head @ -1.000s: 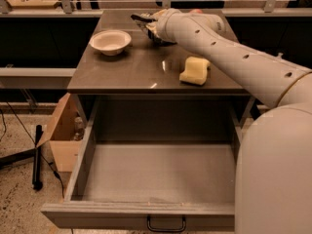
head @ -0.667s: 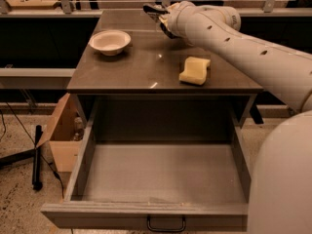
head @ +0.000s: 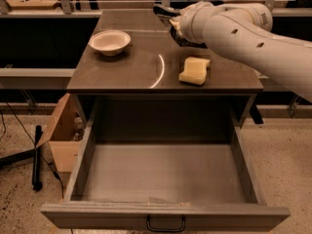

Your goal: Place blue chip bag into top drawer

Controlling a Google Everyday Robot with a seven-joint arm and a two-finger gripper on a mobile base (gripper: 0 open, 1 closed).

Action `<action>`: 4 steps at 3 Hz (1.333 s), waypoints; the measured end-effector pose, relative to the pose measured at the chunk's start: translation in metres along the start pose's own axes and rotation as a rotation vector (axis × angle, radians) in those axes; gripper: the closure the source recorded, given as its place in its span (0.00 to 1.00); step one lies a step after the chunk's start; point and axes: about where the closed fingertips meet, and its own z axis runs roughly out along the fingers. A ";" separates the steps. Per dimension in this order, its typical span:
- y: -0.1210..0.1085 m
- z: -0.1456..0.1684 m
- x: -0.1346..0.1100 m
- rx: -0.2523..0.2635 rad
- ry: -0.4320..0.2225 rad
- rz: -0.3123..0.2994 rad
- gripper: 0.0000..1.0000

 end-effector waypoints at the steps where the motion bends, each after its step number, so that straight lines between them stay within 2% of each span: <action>1: 0.019 -0.024 0.000 -0.027 -0.036 0.102 1.00; 2: 0.018 -0.040 -0.001 -0.030 -0.051 0.158 1.00; 3: 0.024 -0.043 -0.006 -0.044 -0.054 0.146 1.00; 4: 0.042 -0.060 -0.001 -0.084 -0.052 0.157 1.00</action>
Offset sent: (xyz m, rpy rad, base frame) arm -0.0254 0.0070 -0.0038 0.0837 0.0223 0.0154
